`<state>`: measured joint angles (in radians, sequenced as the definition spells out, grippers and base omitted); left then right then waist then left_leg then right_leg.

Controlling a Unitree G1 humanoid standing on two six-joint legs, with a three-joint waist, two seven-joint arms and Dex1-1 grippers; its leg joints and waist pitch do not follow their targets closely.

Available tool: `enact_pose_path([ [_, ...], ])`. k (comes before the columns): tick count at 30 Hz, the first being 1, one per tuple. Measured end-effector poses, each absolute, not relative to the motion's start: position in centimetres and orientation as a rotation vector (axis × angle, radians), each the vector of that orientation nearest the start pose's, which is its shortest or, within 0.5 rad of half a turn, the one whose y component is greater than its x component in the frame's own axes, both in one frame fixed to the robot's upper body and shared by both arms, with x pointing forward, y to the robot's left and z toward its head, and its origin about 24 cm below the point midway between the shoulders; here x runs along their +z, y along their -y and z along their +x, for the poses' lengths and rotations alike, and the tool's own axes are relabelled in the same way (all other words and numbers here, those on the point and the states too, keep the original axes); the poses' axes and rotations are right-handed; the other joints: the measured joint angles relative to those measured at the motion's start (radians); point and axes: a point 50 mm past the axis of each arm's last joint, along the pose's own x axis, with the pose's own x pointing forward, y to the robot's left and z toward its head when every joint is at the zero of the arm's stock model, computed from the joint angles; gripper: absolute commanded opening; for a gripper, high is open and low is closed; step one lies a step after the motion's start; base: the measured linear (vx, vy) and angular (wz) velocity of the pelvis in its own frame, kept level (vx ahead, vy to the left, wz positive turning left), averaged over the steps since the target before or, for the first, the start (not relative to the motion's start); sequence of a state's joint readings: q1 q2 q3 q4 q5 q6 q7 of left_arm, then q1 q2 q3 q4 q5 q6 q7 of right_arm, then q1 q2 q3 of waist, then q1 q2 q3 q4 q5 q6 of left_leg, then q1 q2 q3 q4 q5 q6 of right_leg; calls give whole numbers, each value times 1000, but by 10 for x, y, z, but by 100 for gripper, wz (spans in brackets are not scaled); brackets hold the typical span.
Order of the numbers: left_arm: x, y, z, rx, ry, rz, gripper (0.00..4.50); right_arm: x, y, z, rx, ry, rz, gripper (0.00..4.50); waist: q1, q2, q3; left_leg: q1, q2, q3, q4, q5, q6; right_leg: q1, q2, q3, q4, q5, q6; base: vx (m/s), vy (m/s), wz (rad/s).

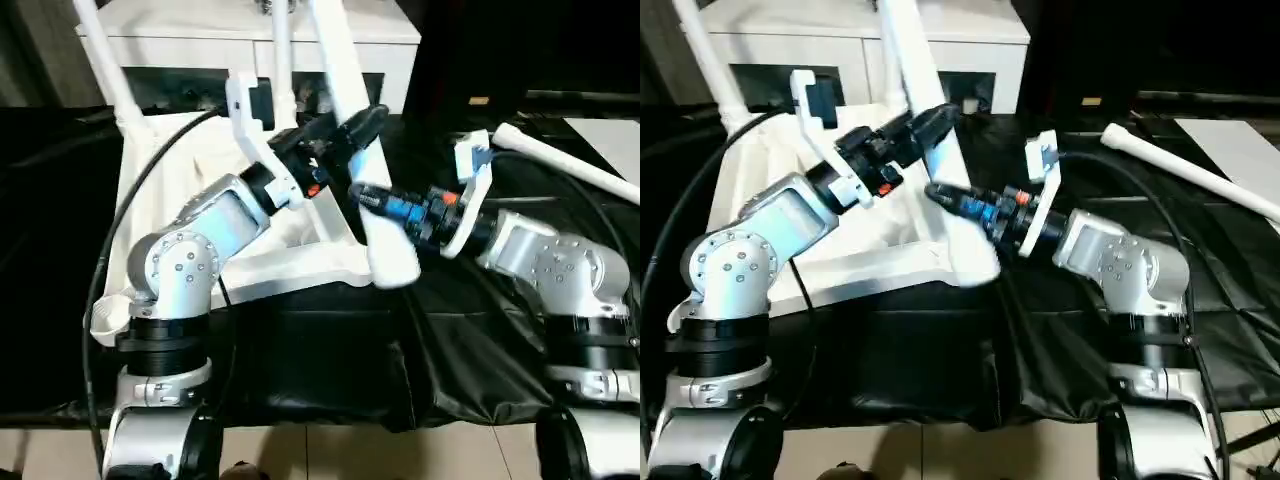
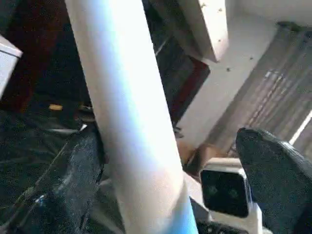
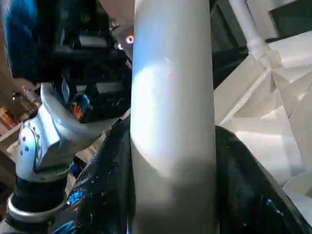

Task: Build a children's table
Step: Insert table leg to table base

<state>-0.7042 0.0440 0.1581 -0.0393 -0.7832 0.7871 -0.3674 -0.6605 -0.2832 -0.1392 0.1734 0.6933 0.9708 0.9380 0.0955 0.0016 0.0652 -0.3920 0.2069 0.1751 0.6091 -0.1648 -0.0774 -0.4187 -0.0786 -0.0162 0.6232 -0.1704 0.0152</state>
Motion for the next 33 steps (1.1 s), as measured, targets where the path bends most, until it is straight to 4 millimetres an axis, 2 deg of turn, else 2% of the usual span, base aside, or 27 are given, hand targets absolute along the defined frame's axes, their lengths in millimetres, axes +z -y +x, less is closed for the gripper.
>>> enact_pose_path([
  [6,204,-78,321,-946,-5,-604,450,158,122,317,1238,-265,538,183,-8,0,0,0,0,0,0,0,0,0,1,0,-1,0,0,0,0,0],
  [7,203,-78,321,-955,-21,-607,424,157,121,317,1239,-267,537,183,-8,0,0,0,0,0,0,0,0,0,1,0,-1,0,0,0,0,0],
  [10,201,-82,319,-976,-55,-587,417,158,119,316,1249,-272,528,183,-7,0,0,0,0,0,0,0,0,0,1,0,-1,0,0,0,0,0],
  [14,201,-83,317,-989,-65,-595,370,159,118,315,1264,-266,523,183,-5,0,0,0,0,0,0,0,0,0,1,0,-2,0,0,0,0,0],
  [20,200,-88,316,-992,-84,-600,332,160,117,313,1279,-276,504,183,-6,0,0,0,0,0,0,0,0,0,1,0,-2,0,0,0,0,0],
  [33,200,-92,320,-997,-100,-600,213,160,116,313,1285,-278,490,183,-6,0,0,0,0,-1,0,0,0,0,1,0,-2,0,0,0,0,0],
])
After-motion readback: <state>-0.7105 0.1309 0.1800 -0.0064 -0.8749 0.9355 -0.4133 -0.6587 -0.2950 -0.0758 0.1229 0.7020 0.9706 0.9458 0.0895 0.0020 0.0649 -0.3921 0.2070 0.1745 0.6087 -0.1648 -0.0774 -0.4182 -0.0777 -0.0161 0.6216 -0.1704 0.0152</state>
